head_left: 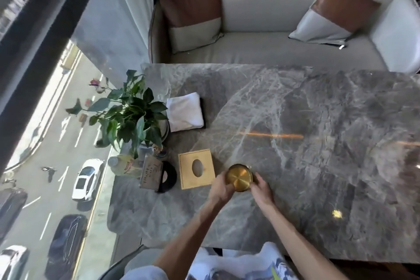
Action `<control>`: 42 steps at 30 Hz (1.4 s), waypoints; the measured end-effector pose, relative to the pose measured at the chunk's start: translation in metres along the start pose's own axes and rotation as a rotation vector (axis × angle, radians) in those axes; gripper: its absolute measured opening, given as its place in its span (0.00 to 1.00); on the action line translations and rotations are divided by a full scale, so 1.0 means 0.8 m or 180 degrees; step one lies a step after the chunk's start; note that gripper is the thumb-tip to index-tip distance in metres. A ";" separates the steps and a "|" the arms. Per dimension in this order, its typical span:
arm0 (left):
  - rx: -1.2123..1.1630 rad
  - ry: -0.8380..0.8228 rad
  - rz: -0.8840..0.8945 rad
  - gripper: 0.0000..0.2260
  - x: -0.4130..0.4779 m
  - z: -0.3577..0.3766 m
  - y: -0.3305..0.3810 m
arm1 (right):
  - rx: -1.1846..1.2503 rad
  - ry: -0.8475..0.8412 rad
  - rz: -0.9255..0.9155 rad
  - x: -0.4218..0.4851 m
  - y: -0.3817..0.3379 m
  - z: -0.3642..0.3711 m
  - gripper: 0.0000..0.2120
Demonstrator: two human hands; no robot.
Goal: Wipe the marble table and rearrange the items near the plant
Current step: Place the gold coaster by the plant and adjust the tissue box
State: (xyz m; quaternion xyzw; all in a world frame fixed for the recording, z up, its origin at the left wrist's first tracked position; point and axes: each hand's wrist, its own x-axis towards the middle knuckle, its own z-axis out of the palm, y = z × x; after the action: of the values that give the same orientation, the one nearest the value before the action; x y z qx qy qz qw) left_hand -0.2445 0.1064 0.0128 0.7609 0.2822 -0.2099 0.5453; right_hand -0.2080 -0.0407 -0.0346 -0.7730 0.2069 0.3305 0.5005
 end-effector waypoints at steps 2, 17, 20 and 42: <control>0.0095 0.0624 0.0294 0.19 -0.024 -0.028 0.008 | -0.0339 0.0209 -0.0388 -0.022 -0.023 0.014 0.22; -0.0093 0.0161 -0.0356 0.27 -0.029 -0.148 -0.110 | 0.0233 -0.0609 -0.0125 -0.073 -0.047 0.139 0.25; -0.0164 0.0060 -0.0170 0.26 -0.069 -0.149 -0.135 | 0.0545 -0.0529 0.0033 -0.099 -0.004 0.147 0.24; 0.1214 -0.0198 0.0715 0.26 -0.073 -0.089 -0.079 | 0.0233 0.0679 0.0266 -0.076 0.014 0.073 0.15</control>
State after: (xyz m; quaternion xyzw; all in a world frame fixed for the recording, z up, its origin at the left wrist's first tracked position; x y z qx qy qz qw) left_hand -0.3296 0.1779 0.0273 0.8700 0.1340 -0.2208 0.4199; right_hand -0.2749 0.0071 -0.0143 -0.7757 0.3029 0.2591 0.4893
